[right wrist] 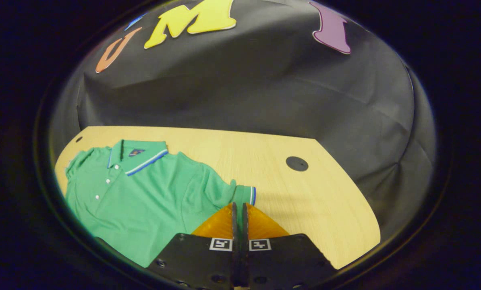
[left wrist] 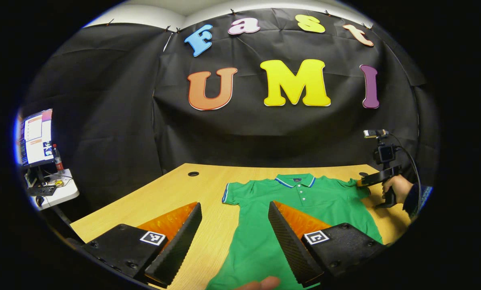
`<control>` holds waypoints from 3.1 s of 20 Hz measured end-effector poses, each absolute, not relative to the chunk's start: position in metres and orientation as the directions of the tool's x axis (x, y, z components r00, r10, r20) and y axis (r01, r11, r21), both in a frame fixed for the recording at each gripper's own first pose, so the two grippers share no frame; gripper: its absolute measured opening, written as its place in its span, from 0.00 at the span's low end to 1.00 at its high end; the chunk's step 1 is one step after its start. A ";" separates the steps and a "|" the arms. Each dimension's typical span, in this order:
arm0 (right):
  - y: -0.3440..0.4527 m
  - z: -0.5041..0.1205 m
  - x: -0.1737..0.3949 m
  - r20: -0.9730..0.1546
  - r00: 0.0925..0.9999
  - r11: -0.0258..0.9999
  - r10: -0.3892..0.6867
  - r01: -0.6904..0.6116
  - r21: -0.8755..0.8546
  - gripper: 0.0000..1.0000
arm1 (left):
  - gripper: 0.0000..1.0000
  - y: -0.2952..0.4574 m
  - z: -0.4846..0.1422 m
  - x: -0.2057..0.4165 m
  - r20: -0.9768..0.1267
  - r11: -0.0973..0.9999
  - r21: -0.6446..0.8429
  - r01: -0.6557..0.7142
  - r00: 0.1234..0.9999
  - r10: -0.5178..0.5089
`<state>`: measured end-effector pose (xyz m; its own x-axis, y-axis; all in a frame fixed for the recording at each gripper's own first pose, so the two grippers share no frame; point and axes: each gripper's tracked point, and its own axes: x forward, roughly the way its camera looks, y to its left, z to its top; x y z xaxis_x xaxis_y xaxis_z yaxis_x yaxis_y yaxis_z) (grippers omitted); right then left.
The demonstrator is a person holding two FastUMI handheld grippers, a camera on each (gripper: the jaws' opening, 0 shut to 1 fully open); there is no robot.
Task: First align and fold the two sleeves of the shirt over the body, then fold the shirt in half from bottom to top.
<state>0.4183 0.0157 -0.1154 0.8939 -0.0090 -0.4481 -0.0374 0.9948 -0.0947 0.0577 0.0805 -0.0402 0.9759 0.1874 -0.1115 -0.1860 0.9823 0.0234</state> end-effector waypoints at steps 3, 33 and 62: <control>0.035 -0.084 0.410 -0.395 0.918 0.983 -0.021 -0.054 -0.178 0.00 | 1.00 0.092 -0.035 0.053 -0.113 0.980 0.004 -0.201 0.973 0.200; 0.116 0.018 0.188 -0.085 0.921 0.922 0.381 -0.385 -0.036 0.94 | 1.00 0.100 -0.043 0.061 -0.134 0.974 -0.069 -0.216 0.969 0.205; 0.074 -0.047 0.128 -0.034 0.865 0.862 0.500 -0.494 0.110 0.93 | 0.90 0.171 -0.169 0.353 -0.540 0.970 -0.068 -0.234 0.826 0.161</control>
<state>0.1281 0.0744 -0.0471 0.8654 0.5000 -0.0337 -0.4941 0.8624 0.1099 0.3535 0.1707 -0.1685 0.8260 0.1614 -0.5401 -0.2338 0.9699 -0.0677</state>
